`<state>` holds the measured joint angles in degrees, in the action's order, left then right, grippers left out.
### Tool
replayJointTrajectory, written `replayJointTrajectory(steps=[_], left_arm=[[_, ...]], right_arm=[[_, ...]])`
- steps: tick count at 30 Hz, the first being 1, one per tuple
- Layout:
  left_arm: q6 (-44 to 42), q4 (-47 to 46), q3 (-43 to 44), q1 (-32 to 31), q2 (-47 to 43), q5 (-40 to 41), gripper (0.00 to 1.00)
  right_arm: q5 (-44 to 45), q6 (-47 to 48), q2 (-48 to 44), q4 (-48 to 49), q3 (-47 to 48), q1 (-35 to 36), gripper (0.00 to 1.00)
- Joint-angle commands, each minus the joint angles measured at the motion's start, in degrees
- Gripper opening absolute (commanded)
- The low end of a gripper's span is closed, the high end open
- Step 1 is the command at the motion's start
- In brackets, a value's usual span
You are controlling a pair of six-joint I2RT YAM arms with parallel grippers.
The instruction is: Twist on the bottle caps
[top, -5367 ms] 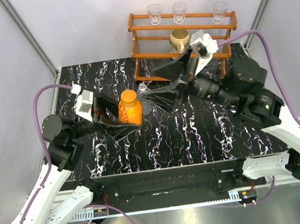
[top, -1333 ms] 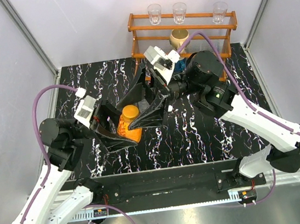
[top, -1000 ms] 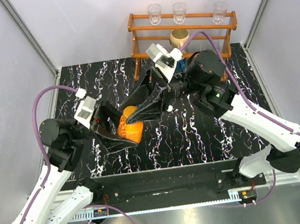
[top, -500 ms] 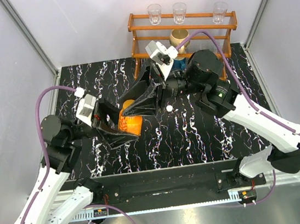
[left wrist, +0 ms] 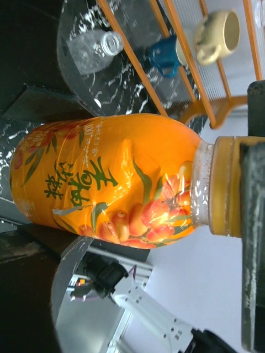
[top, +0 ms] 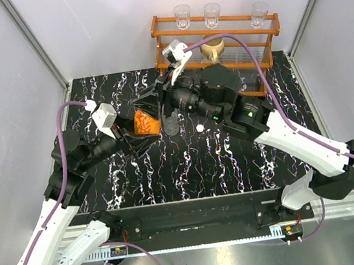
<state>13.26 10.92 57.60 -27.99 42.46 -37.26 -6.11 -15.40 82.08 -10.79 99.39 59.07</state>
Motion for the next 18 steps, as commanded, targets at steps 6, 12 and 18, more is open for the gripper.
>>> replayJointTrajectory(steps=[6,12,18], left_arm=[[-6.0,3.7,3.9,1.9,-1.4,27.7,0.35],[-6.3,4.7,3.3,1.9,-2.0,27.2,0.35],[-2.5,-0.2,0.7,2.0,-3.5,11.3,0.39]], right_arm=[[30.9,4.4,7.5,-15.9,14.4,9.7,0.00],[38.5,5.6,11.0,-18.9,21.1,11.2,0.30],[31.8,6.4,6.2,-13.7,18.1,10.3,0.74]])
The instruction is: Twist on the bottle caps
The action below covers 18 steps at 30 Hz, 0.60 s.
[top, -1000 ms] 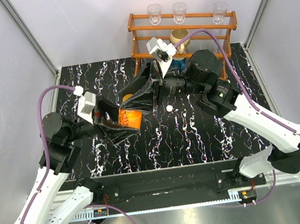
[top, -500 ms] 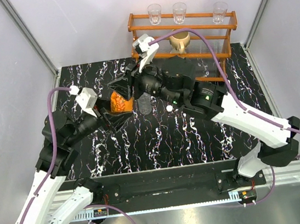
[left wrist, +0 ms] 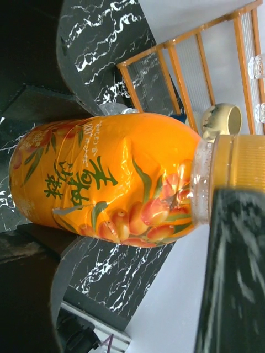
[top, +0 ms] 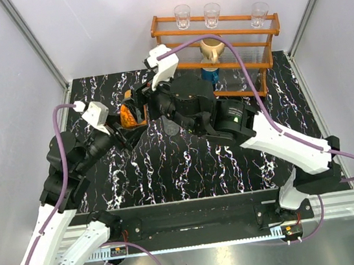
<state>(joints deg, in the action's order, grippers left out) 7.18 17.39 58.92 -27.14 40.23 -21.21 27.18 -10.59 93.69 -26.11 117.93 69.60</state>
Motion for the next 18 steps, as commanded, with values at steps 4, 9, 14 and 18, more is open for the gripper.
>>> replayJointTrajectory(steps=[4,9,14,18], left_arm=[[9.8,-15.3,-3.4,1.1,-1.6,-22.8,0.41],[28.1,-37.7,-7.3,1.1,-0.2,-43.8,0.45],[29.6,-38.8,-6.5,1.0,1.1,-48.0,0.45],[31.1,-38.4,-5.1,0.7,1.5,-49.3,0.45]], right_arm=[[-12.2,-1.0,-13.9,5.3,-7.7,-3.4,0.89],[-39.1,-6.6,-22.8,15.5,-19.0,-14.9,0.97],[-65.0,-5.5,-26.7,25.7,-28.8,-16.2,0.97],[-72.0,-6.5,-25.3,33.4,-30.7,-16.2,0.95]])
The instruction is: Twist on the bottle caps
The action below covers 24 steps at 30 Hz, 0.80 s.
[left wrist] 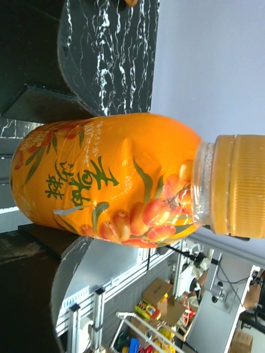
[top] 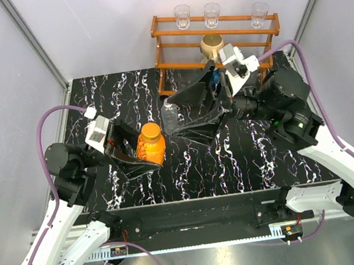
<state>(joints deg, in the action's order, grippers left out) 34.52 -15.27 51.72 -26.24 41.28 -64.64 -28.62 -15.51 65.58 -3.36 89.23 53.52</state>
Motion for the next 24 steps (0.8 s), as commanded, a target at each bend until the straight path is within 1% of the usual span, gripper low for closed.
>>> replayJointTrajectory(steps=[1,7,13,20,23,24], left_arm=[[3.6,-5.3,2.2,-0.2,0.6,-6.0,0.45],[2.9,-3.6,2.1,-0.2,0.7,-6.1,0.45],[2.1,-2.9,2.2,-0.2,0.9,-4.4,0.45],[1.6,-2.7,1.8,-0.2,0.8,-2.3,0.43],[0.5,-1.3,1.9,0.1,0.7,-0.7,0.41],[1.4,-2.5,1.7,0.1,0.8,-0.8,0.41]], right_arm=[[-17.2,-2.1,3.3,11.6,-1.8,-0.1,0.95],[-21.3,-5.1,7.3,17.0,-0.4,-0.1,0.90],[-23.4,-8.3,9.9,21.2,0.1,-0.1,0.81],[-25.1,-11.6,10.2,25.4,-1.5,-0.1,0.77],[-25.7,-11.7,10.6,25.0,-1.3,-0.1,0.76],[-26.0,-11.7,11.0,24.9,-1.3,-0.1,0.76]])
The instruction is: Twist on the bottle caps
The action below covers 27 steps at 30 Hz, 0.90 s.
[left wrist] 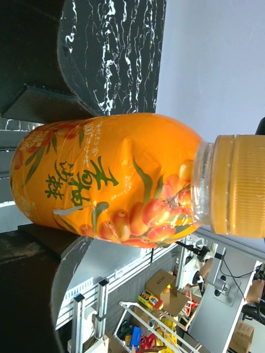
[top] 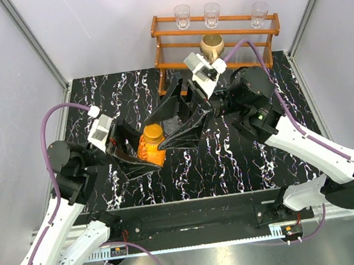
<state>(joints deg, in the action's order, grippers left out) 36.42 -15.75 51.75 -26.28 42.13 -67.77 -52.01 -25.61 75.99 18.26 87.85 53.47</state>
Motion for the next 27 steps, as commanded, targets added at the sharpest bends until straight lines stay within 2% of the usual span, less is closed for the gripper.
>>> replayJointTrajectory(steps=[1,20,27], left_arm=[[0.1,-2.8,1.4,0.3,-0.1,2.1,0.41],[1.5,-5.2,0.9,0.3,0.0,0.7,0.42],[0.5,-3.7,0.7,0.3,-0.5,1.1,0.43]], right_arm=[[-2.7,-1.8,0.7,3.2,0.1,0.0,0.76],[-3.1,-3.7,4.5,3.8,2.1,-0.1,0.82],[-2.7,-3.8,3.7,4.8,1.2,0.0,0.75]])
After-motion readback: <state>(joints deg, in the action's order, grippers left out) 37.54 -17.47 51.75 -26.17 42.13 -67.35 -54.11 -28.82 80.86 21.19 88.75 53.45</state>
